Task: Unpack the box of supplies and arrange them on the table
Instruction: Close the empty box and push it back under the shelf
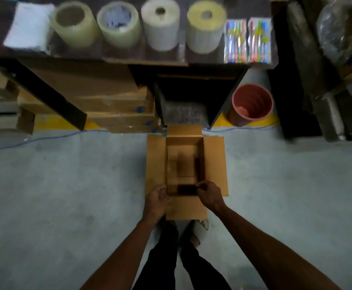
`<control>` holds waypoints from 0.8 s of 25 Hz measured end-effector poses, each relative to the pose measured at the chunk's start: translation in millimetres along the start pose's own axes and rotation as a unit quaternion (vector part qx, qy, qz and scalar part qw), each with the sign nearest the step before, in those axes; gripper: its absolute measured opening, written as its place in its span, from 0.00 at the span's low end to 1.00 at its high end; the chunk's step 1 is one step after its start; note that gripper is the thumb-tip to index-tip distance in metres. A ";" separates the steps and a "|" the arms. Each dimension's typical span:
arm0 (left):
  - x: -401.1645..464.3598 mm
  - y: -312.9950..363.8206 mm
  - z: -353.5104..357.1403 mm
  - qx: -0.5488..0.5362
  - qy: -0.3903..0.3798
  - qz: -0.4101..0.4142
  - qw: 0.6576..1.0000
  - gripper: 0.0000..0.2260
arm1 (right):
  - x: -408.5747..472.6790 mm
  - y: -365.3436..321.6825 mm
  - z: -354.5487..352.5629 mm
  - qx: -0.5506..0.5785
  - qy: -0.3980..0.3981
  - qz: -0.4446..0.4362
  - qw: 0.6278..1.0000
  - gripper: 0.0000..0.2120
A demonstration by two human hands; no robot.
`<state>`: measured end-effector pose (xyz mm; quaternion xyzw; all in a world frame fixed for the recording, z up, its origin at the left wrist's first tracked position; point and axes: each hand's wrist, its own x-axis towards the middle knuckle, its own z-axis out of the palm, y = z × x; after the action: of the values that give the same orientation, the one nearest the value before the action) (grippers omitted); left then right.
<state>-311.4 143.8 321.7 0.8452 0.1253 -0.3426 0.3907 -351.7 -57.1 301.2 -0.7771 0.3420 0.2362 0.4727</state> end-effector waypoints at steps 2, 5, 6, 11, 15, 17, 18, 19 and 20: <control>20.5 -29.3 28.2 0.005 -0.021 -0.013 1.000 0.16 | 24.1 38.0 18.9 -0.024 -0.002 0.005 1.000 0.10; 49.4 -87.4 70.9 0.023 -0.045 -0.058 0.997 0.18 | 58.7 102.2 52.0 -0.035 0.000 0.039 0.999 0.11; 58.6 -106.9 84.1 0.032 -0.050 -0.064 0.996 0.19 | 67.4 123.6 62.9 -0.038 0.002 0.050 0.998 0.11; 105.8 -195.9 136.8 0.099 -0.056 -0.068 0.991 0.37 | 98.9 215.9 114.5 -0.062 0.011 0.091 0.994 0.20; 115.8 -208.5 155.4 0.090 -0.077 -0.112 0.987 0.38 | 113.5 246.3 137.6 -0.058 -0.005 0.123 0.991 0.29; 118.8 -215.7 160.4 0.053 -0.086 -0.114 0.988 0.38 | 115.6 249.6 144.2 -0.059 -0.017 0.130 0.990 0.34; 119.5 -219.1 161.4 0.035 -0.085 -0.110 0.990 0.39 | 114.5 246.7 144.9 -0.069 -0.019 0.129 0.989 0.34; 117.5 -217.5 160.6 0.022 -0.082 -0.105 0.991 0.39 | 113.6 247.3 144.6 -0.076 -0.018 0.123 0.989 0.34; 113.7 -215.1 158.5 0.009 -0.075 -0.101 0.992 0.40 | 110.2 246.9 143.8 -0.084 -0.014 0.120 0.989 0.33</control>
<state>-407.4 161.8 48.3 0.8037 0.1769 -0.4439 0.3546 -472.1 -41.0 20.1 -0.7641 0.4048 0.3297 0.3788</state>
